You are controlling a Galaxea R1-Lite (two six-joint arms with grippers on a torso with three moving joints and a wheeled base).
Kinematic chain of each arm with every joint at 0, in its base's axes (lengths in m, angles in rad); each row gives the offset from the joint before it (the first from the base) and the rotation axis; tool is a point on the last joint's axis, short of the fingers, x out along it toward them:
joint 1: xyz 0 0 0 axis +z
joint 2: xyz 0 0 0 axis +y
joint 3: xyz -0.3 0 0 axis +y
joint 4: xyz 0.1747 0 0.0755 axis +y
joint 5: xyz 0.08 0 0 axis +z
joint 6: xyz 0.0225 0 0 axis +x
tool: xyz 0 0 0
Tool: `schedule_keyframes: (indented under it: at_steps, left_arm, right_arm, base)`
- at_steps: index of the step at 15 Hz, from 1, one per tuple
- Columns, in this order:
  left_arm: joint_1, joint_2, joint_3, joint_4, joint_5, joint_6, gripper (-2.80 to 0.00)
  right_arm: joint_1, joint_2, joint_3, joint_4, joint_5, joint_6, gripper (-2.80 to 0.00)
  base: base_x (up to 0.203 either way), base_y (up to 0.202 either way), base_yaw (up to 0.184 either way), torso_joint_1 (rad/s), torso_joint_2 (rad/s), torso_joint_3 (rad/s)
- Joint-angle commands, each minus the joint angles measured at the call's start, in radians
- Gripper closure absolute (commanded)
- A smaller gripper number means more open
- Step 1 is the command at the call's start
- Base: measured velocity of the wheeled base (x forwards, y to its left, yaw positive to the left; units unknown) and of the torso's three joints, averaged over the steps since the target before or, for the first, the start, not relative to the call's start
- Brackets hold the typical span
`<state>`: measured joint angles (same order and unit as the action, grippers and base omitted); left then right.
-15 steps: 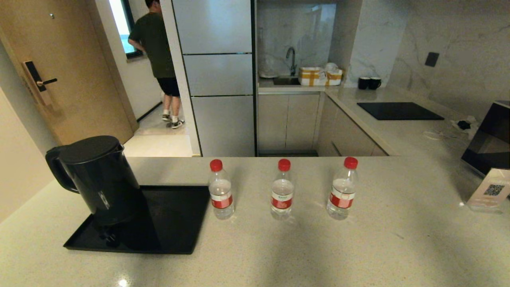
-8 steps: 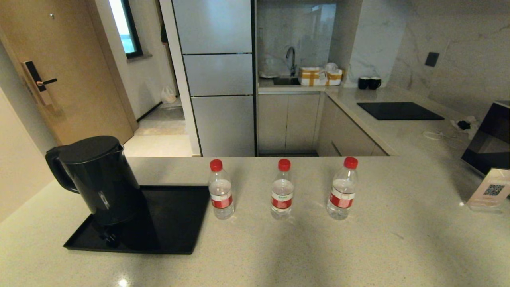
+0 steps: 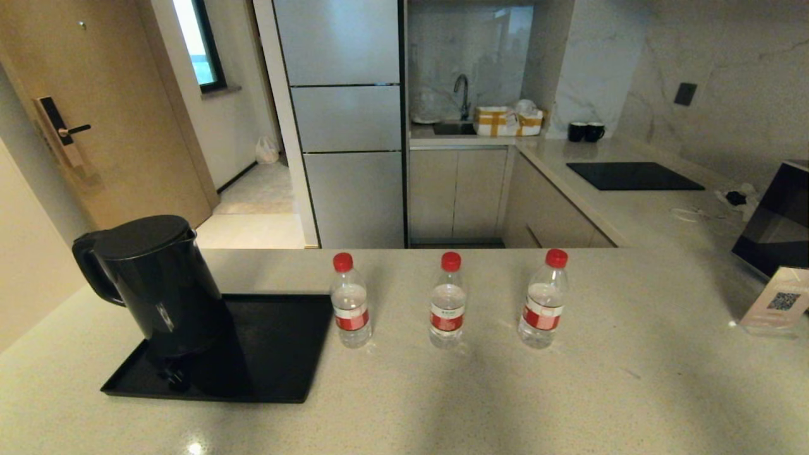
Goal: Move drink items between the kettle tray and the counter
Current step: Pick up the bottled water
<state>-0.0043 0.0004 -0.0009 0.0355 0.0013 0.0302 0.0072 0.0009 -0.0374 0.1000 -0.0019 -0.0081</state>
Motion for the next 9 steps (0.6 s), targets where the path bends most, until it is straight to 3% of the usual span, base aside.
schedule_keyframes:
  at_steps: [1, 9]
  left_arm:
    - [0.000, -0.001, 0.000, 0.001, 0.000, 0.000, 0.00]
    - [0.000, -0.002, -0.001, 0.000, 0.000, 0.000, 0.00]
  right_arm:
    - [0.000, 0.002, -0.002, 0.003, -0.001, 0.002, 0.00]
    - [0.000, 0.002, -0.002, 0.000, -0.001, 0.009, 0.00]
  base:
    - [0.000, 0.000, 0.000, 0.000, 0.00, 0.000]
    - [0.000, 0.000, 0.000, 0.000, 0.00, 0.000]
